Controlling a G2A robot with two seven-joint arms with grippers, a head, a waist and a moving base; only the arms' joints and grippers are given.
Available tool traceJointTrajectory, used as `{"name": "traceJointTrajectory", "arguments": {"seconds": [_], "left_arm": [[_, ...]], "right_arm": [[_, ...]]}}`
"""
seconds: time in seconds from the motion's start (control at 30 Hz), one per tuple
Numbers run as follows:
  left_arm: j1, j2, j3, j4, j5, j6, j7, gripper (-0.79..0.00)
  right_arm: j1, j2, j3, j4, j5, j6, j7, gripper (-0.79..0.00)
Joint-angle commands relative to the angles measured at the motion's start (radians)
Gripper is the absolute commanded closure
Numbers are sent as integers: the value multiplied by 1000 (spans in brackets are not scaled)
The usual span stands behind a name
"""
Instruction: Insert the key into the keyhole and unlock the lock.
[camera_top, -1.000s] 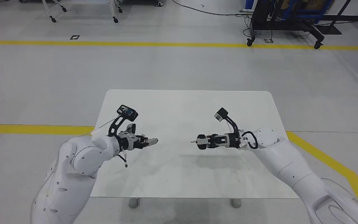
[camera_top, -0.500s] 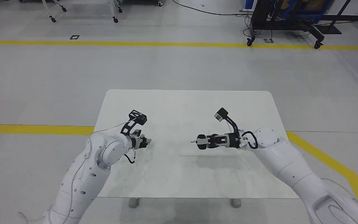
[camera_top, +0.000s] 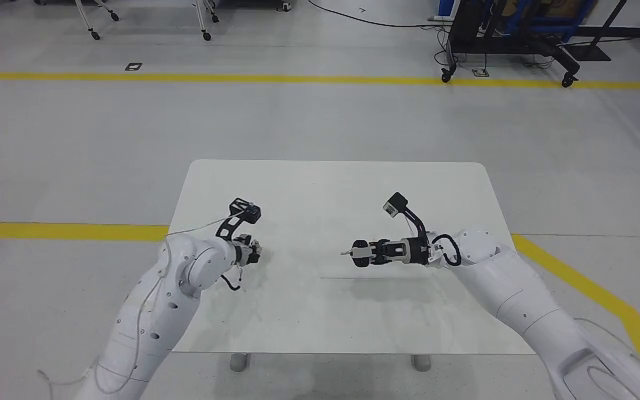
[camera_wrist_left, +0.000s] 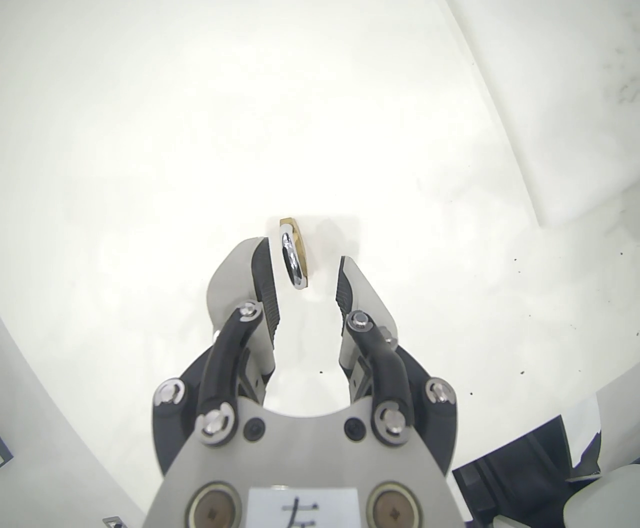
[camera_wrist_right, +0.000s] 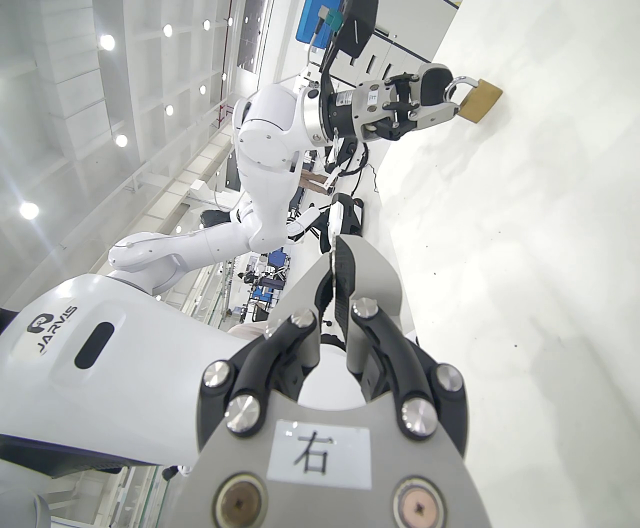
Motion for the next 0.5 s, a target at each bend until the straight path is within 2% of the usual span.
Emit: {"name": "traceJointTrajectory", "arguments": {"seconds": [0.0, 0.03, 0.1, 0.33, 0.47], "left_arm": [[-5, -1, 6, 5, 2, 0, -2, -154], [-7, -1, 7, 4, 8, 2, -1, -123], [-5, -3, 15, 4, 30, 11, 16, 0], [-23, -11, 44, 41, 44, 20, 16, -3], [-38, -16, 57, 53, 44, 25, 20, -105]], "right_arm": [[0, 0, 0, 0, 0, 0, 0, 0], [0, 0, 0, 0, 0, 0, 0, 0], [0, 0, 0, 0, 0, 0, 0, 0], [0, 0, 0, 0, 0, 0, 0, 0], [0, 0, 0, 0, 0, 0, 0, 0]]}}
